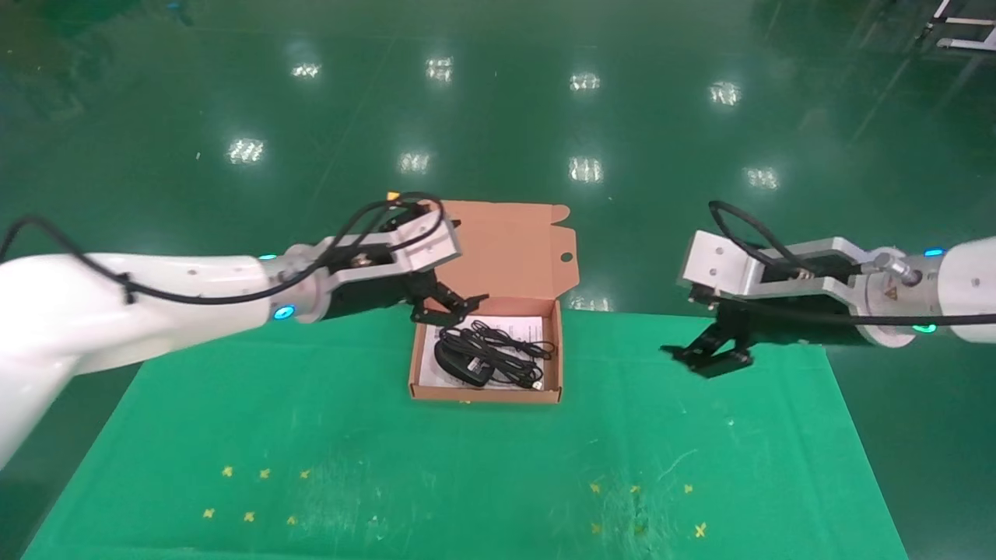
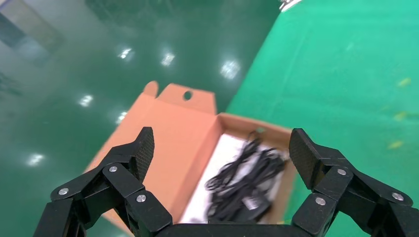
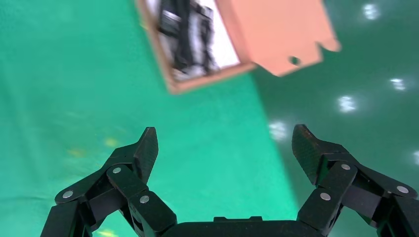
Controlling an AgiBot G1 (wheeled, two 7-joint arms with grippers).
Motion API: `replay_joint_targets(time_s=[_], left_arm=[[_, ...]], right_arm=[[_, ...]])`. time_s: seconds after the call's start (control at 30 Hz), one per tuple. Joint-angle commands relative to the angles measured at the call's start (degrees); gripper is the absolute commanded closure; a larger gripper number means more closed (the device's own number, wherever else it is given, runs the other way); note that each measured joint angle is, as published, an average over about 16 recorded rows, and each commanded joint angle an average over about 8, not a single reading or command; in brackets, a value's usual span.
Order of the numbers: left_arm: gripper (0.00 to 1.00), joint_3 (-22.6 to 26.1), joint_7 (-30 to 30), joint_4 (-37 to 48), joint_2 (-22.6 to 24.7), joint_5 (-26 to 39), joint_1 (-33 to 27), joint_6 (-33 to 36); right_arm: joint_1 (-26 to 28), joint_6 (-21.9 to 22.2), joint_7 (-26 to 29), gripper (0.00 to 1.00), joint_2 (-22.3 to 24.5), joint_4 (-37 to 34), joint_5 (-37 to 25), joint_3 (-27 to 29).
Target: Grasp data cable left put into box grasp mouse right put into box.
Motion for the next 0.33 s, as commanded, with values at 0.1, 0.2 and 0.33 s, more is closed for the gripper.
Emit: replay_joint_targets(time_s=[0.1,0.2,0.33], left_arm=[[0.00,-2.50,-0.92,-2.00,-2.31,-3.06,1.93,3.35],[0.00,-4.46,-1.63,-3.55,-4.10,-5.45,3.44,5.96],[0.00,-6.08,-2.22,-4.85,-5.60,-7.44,4.69,8.13]], right_arm=[[-2.92,-2.45,-1.75,0.00,0.43,0.08,3.90,3.86],[-5.20,-4.36,-3.12,0.00,0.76,0.15,6.94,6.87],[-7.10,-5.95,-4.26,0.00,1.03,0.20,9.47,9.37]])
